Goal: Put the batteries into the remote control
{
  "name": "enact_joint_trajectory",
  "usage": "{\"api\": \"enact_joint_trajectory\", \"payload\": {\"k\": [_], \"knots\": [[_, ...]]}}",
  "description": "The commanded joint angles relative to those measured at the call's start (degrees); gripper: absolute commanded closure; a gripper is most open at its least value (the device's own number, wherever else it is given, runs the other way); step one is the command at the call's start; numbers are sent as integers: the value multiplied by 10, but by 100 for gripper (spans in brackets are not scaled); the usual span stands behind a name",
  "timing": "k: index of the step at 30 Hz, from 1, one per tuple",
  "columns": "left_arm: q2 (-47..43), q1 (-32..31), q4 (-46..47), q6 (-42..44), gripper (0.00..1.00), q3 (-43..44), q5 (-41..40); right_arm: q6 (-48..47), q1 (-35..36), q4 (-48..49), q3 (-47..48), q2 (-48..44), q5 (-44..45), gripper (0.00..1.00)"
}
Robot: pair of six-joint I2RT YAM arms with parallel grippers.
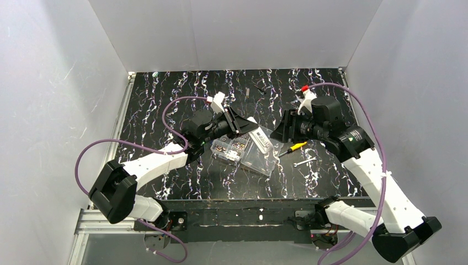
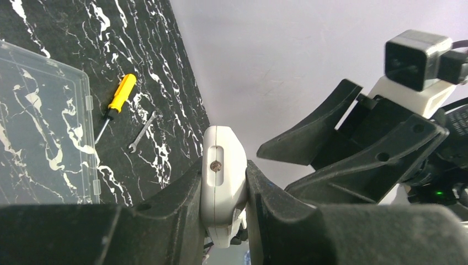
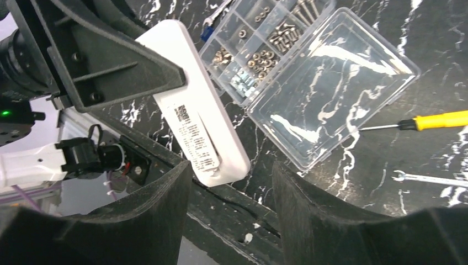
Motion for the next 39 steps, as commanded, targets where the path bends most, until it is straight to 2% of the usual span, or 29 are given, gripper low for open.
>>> {"api": "enact_joint_trajectory", "payload": {"k": [1, 12, 39], "knots": [[-2, -1, 63, -8, 100, 16, 9, 47, -4, 55, -26, -23, -43, 37], [12, -1, 75, -26, 100, 29, 18, 80, -6, 79, -71, -41, -47, 37], [15, -1, 81, -31, 100, 35, 17, 78, -7, 86, -102, -25, -38, 37]]}}
